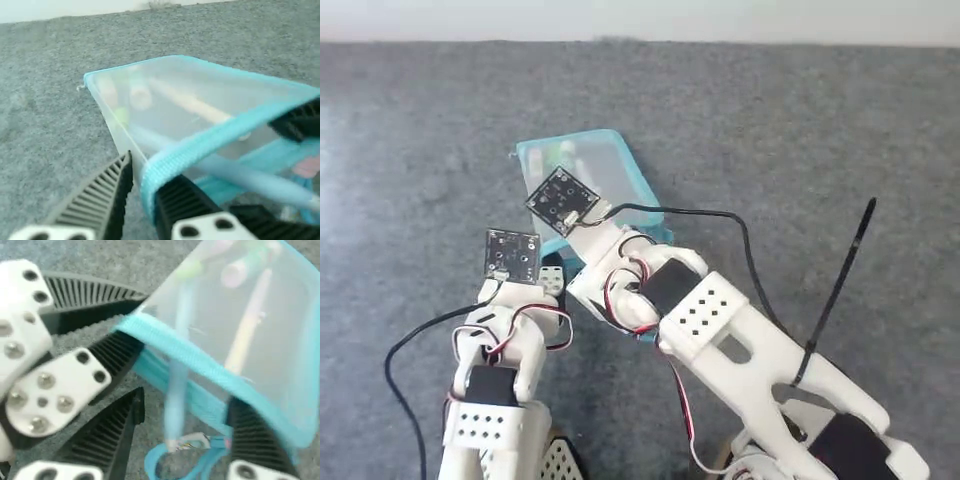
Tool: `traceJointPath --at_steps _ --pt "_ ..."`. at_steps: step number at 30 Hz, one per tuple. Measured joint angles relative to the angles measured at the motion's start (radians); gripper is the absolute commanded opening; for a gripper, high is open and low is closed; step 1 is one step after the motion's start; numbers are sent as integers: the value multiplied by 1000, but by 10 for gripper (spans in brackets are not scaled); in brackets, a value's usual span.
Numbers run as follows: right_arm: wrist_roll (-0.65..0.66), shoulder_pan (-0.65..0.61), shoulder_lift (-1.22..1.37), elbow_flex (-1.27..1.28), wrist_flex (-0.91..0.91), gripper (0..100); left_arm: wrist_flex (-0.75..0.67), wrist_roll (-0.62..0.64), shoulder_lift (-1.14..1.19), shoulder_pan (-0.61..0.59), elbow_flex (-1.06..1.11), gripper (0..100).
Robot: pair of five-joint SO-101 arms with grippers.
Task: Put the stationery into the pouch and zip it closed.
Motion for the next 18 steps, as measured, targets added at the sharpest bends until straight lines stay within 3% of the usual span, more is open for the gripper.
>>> traceJointPath --at_steps 5,9,14,18 --pt "2 17 0 -2 3 464 -9 5 0 2 0 12" --pt "0 133 -49 -26 120 464 -9 0 0 -9 0 12" --pt "20 181 -276 -46 276 464 -8 0 0 -57 -25 12" --pt "43 195 -450 68 264 464 -8 0 0 -86 -40 12"
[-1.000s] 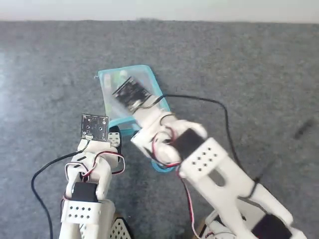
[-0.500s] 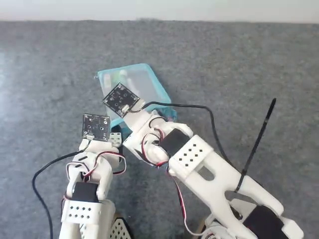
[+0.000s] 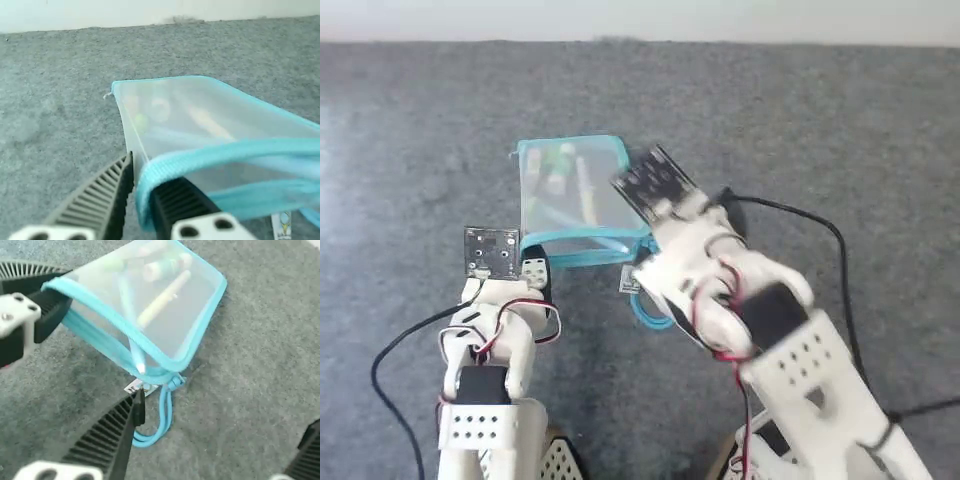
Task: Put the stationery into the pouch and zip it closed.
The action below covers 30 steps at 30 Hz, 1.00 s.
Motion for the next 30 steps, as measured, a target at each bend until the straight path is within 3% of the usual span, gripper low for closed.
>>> traceJointPath --at_steps 6,9,13,18,30 --pt "3 52 -32 345 -279 464 110 5 0 2 -91 12" --pt "5 81 18 381 -384 464 117 8 2 3 -103 12" --pt "6 109 103 381 -417 464 256 12 -2 -71 -229 12" --pt "6 114 158 381 -446 464 126 9 0 -95 -144 12" --pt "6 118 158 358 -434 464 183 9 -31 -15 -124 12"
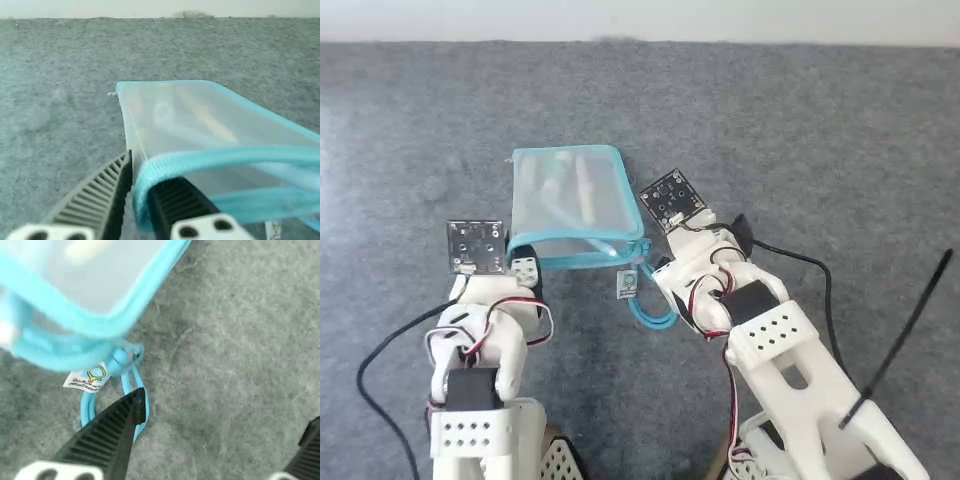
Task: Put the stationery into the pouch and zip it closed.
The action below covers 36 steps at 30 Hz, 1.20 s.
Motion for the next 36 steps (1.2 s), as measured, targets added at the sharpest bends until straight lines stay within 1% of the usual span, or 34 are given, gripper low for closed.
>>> traceJointPath --at_steps 3,6,8,10,13,24,28,30,33,36 --pt "-37 -2 0 -83 58 441 -6 0 -44 31 37 12" --pt "-98 -54 0 -161 127 336 -14 0 -83 44 69 12" --pt "-109 -104 0 -181 147 273 -14 0 -95 44 75 12" --pt "-109 -153 0 -186 147 218 -14 0 -98 44 75 12" --pt "-104 -170 14 -186 115 162 -14 0 -98 44 75 12" --pt "-106 -186 106 -224 3 154 -14 0 -98 43 94 12" --pt "-91 -209 104 -239 -2 154 -14 0 -98 43 94 12" --pt "-61 -233 68 -239 25 154 -14 0 -98 44 94 12" --pt "-25 -307 -52 -239 101 154 -14 0 -98 44 94 12" --pt "15 -325 -173 -239 160 153 -14 0 -98 44 94 12"
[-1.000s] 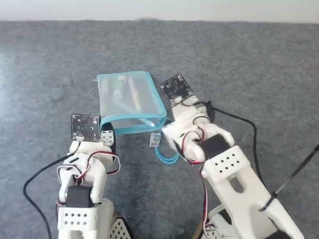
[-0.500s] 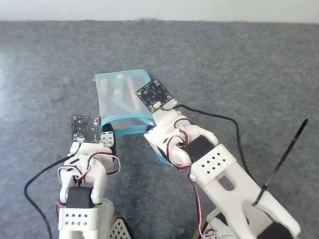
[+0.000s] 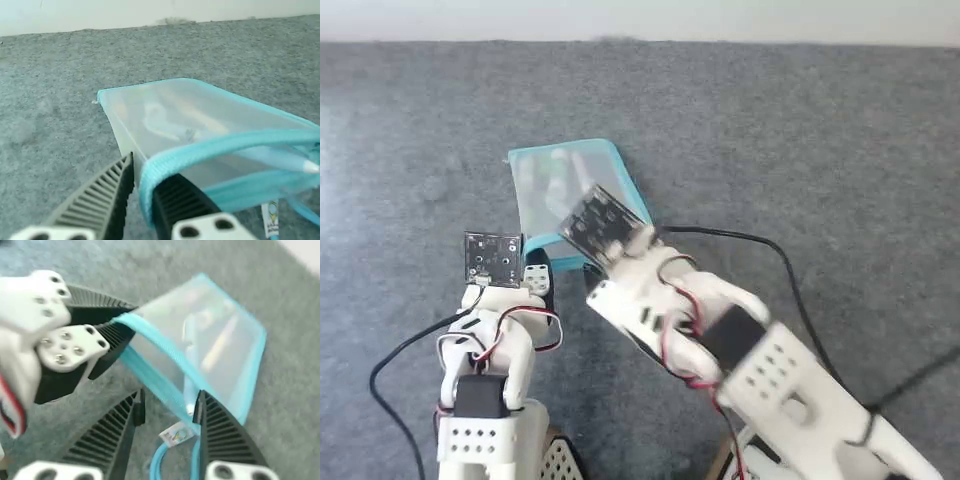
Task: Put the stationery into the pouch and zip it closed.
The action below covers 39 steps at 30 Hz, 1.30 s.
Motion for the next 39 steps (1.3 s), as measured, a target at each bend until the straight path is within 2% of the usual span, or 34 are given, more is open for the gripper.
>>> traceJointPath --at_steps 5,9,15,28,34,39 --pt "8 106 -34 11 2 151 0 0 0 0 0 12" --pt "8 176 57 11 -29 148 0 0 0 0 0 12" --pt "8 172 207 11 -46 6 0 0 0 0 0 12" --pt "-5 126 325 -2 -144 36 0 0 0 0 0 12" --pt "-9 89 522 -120 -150 37 0 0 0 0 15 12" --pt "-12 94 506 -132 -121 35 0 0 0 0 15 12"
